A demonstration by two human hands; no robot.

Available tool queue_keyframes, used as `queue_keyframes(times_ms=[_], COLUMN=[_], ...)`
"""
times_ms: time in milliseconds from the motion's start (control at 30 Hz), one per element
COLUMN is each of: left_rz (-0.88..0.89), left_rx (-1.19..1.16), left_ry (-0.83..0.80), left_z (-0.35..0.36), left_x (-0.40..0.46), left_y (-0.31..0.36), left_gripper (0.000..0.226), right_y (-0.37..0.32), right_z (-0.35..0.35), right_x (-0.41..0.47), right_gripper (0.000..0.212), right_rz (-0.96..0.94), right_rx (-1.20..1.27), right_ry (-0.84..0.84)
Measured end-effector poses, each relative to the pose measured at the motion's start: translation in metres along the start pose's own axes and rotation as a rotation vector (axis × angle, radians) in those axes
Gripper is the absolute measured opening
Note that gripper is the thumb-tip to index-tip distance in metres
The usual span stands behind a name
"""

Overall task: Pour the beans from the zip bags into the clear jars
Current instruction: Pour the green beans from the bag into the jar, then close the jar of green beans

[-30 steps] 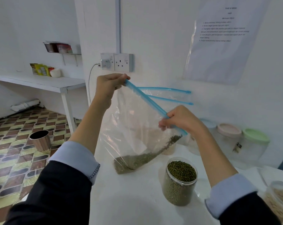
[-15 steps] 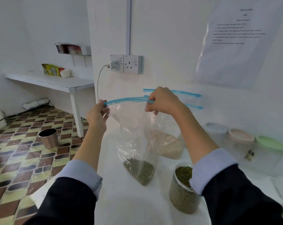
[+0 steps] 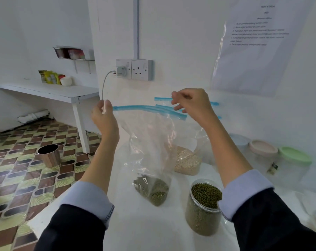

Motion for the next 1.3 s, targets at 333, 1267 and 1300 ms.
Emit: queue_keyframes(times_ms=[333,1267,1300], left_rz=[0.587,-0.653,-0.669], left_rx=[-0.063,-0.073,-0.091], left_ry=[-0.872,-0.997,-0.988], left_z=[0.094,0.058,0.057], left_x=[-0.18,-0.253,-0.254], left_y=[0.05,-0.125,-0.124], left_gripper=[0.008,0.062,0.061], right_y=[0.085,0.229,0.226], right_z=[-0.065,-0.03,-0.022], right_x=[-0.039,-0.159,-0.163], right_gripper=[0.013,0.057,0.057], right_rz=[0.237,0.777,0.757], right_rx=[0.088,1.014,1.0], right_ry=[0.236,0.387,0.32])
Point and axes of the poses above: each hand's wrist, its own x-axis towards the middle knuckle, its own z-axis out of the palm, y = z × x, the point moved 3 cm from there along x, towards the middle knuckle, and after that the axes turned 7 degrees about z, right-handed, at the moved point
